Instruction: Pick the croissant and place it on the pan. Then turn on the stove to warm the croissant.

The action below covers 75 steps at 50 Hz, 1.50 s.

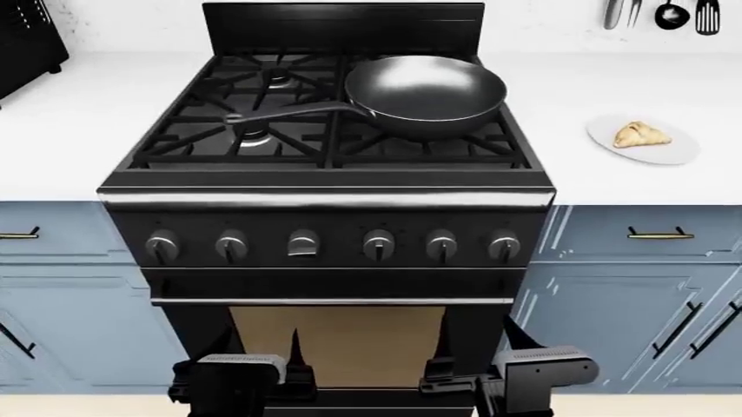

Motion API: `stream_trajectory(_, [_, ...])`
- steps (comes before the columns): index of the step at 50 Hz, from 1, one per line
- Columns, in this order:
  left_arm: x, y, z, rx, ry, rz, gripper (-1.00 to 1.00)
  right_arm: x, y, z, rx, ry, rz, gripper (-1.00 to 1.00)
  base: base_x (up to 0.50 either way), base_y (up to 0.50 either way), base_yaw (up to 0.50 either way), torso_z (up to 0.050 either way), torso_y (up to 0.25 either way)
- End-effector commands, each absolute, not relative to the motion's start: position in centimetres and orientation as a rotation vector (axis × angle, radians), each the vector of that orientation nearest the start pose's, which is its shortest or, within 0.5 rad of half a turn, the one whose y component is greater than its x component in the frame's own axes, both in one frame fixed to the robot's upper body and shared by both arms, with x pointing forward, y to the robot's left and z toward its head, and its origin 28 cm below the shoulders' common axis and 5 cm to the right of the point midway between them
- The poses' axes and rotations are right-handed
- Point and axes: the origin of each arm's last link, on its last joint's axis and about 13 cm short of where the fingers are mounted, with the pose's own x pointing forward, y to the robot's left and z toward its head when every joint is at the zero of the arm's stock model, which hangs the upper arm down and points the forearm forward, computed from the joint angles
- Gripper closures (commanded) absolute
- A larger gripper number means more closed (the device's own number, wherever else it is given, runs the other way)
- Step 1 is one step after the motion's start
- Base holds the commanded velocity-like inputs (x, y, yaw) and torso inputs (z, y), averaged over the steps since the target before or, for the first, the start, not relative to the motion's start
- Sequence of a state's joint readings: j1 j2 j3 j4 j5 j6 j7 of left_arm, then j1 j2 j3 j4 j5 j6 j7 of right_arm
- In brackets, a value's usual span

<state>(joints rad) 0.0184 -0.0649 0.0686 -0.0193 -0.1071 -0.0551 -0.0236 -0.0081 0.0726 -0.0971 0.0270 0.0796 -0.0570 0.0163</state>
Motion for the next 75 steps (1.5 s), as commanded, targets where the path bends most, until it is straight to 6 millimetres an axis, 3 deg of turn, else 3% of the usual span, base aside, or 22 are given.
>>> stream_trajectory(1, [20.33,20.64,-0.05,-0.050,0.125,-0.028,-1.00,20.66,-9.54,0.89,0.031,-0.015,0.089,-1.00,0.00,0.00,0.00,0.050,0.018])
stream_trajectory(17, [21.26,20.33,-0.07,0.031,0.203,0.076,-1.00,20.97,-9.55,1.02,0.062,-0.001,0.085,-1.00,0.00,-0.30,0.00,0.000,0.000])
stream_trajectory(75, [21.03,20.30,-0.48,0.030,0.261,0.011,-1.00,21.17,-9.68,1.04,0.075,0.047,0.053,-1.00,0.00,-0.50,0.00,0.000,0.000])
